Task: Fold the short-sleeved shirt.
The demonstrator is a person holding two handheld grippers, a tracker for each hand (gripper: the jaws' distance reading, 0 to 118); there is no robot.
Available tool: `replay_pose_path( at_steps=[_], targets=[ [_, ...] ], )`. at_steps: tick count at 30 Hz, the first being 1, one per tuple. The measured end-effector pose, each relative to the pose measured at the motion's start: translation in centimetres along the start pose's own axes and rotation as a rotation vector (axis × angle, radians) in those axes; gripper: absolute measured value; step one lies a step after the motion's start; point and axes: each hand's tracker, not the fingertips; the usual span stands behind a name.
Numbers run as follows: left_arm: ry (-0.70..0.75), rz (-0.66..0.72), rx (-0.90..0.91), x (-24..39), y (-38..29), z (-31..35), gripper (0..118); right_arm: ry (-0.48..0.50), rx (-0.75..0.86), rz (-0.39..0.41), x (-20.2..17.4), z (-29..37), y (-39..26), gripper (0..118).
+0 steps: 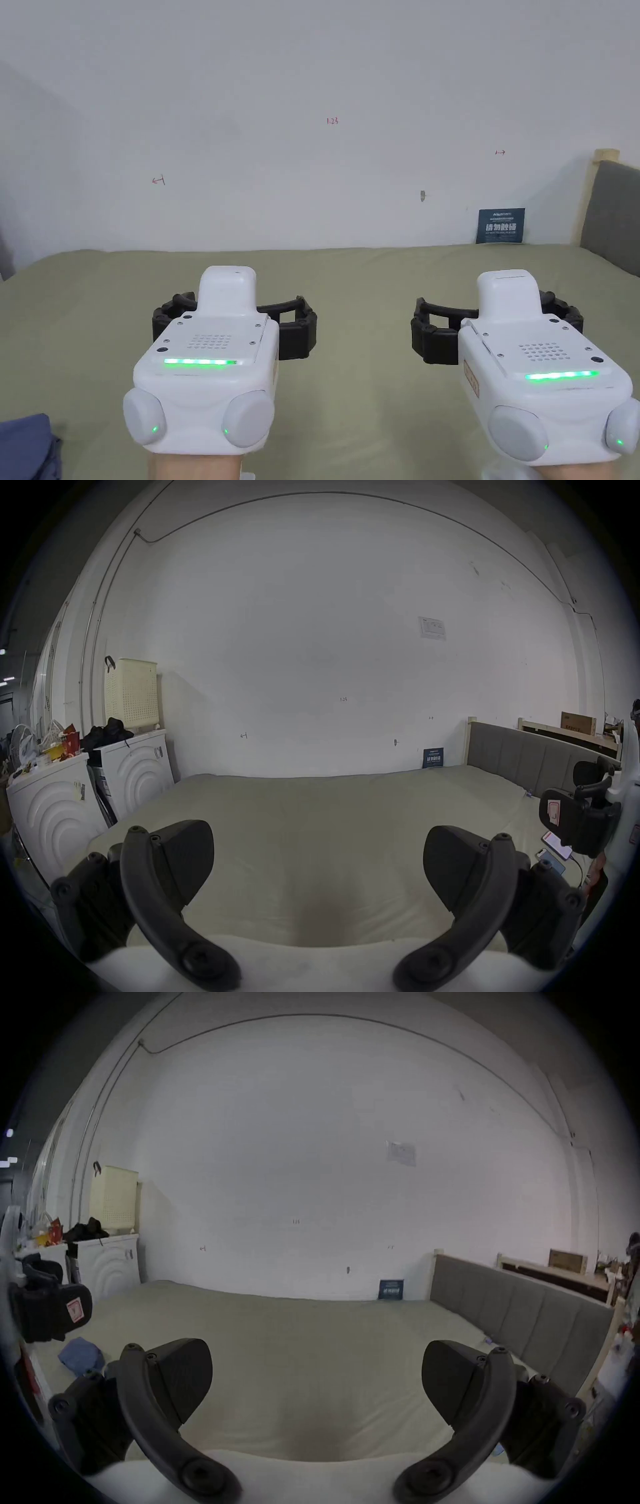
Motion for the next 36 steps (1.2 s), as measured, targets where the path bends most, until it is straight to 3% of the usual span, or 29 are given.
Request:
replay_pose_path(
  at_steps=[11, 15, 20, 28, 36],
  targets=[
    [-0.008, -0.001, -0.004, 0.0, -0.1, 0.2, 118, 0.015, -0.015, -0.009, 0.2, 0.0, 0.1, 118],
    [-0.021, 0.004, -0.012, 0.1, 0.0, 0.7, 118, 0.070, -0.118, -0.076, 0.5, -0.2, 0.5, 118],
    [-0.023, -0.010, -0.011, 0.1, 0.1, 0.8, 118, 0.017, -0.075, -0.094, 0.8, 0.0, 0.5, 118],
    [-0.025, 0.003, -0.031, 0.1, 0.4, 1.0, 118, 0.039, -0.153, -0.108, 0.3, -0.2, 0.9, 118],
    [-0.024, -0.004, -0.045, -0.1, 0.6, 0.9, 118, 0.035, -0.120, -0.111, 0.2, 0.1, 1.1, 118]
  ],
)
